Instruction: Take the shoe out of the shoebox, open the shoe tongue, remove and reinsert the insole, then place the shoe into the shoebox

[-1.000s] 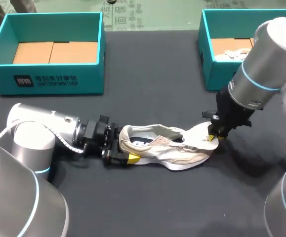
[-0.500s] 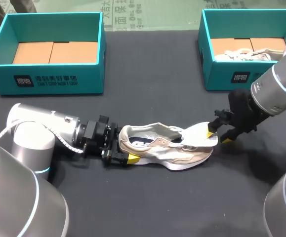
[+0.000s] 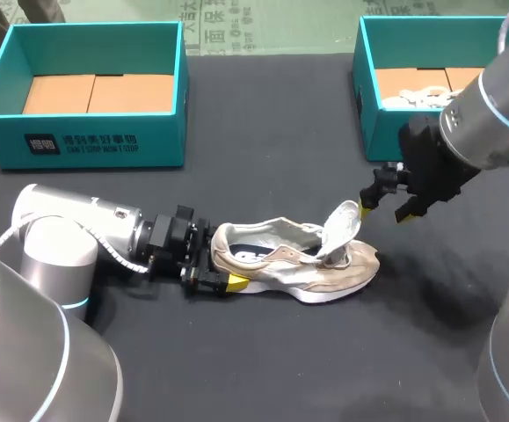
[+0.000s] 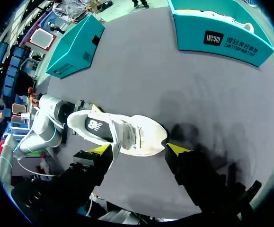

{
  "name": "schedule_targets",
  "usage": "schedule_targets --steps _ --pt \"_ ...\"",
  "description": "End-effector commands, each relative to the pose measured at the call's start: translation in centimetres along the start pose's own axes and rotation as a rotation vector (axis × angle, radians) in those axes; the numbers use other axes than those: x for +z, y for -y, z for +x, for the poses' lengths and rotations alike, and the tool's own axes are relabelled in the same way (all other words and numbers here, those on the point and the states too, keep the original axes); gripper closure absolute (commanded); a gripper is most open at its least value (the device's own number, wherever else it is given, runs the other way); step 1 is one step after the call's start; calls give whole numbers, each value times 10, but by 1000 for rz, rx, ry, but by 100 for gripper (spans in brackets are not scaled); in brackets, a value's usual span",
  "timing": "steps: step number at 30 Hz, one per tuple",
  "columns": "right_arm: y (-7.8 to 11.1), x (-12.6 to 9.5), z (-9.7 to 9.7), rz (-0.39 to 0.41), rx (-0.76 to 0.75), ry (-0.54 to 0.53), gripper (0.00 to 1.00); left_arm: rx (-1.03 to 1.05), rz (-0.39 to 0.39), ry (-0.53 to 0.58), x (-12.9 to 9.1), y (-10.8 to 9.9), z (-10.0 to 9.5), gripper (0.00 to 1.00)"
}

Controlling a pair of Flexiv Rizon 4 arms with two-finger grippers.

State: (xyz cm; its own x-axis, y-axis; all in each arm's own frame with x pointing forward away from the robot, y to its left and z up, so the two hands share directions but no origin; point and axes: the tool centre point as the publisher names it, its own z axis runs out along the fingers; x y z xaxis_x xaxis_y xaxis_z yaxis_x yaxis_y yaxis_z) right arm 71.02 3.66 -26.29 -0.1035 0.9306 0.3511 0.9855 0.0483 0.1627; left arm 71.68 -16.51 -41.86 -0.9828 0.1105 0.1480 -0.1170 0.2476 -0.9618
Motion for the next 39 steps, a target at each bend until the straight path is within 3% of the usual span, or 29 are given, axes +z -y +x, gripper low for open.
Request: schedule_targets --steps 1,5,10,11,12,16,17,18,19,22,26,38,39 --pt "-16 -26 24 38 -59 223 30 -1 -1 0 0 -4 -2 100" --pt "-26 -35 47 63 -154 309 32 -1 -1 0 0 -4 -2 100" --pt "-42 -31 79 127 -301 398 36 -1 -1 0 0 -4 -2 100" --pt "-45 -30 85 137 -332 403 40 -1 -1 0 0 -4 -2 100" --pt "-47 -28 91 154 -365 419 51 -1 -1 0 0 -4 -2 100" --pt "-51 -21 109 190 -467 463 69 -1 -1 0 0 -4 -2 100" --pt "-51 -21 112 197 -502 457 78 -1 -1 0 0 -4 -2 100" --pt "-50 -20 116 200 -534 453 94 -1 -1 0 0 -4 -2 100" --pt "-50 -20 119 206 -559 458 100 -1 -1 0 0 -4 -2 100" --pt "-50 -18 126 227 -643 446 100 -1 -1 0 0 -4 -2 100" --pt "-48 -18 138 274 -857 320 100 -1 -1 0 0 -4 -2 100" --pt "-47 -17 141 288 -860 331 100 -1 -1 0 0 -4 -2 100" --pt "-45 -8 143 286 -905 328 100 -1 -1 0 0 -4 -2 100"
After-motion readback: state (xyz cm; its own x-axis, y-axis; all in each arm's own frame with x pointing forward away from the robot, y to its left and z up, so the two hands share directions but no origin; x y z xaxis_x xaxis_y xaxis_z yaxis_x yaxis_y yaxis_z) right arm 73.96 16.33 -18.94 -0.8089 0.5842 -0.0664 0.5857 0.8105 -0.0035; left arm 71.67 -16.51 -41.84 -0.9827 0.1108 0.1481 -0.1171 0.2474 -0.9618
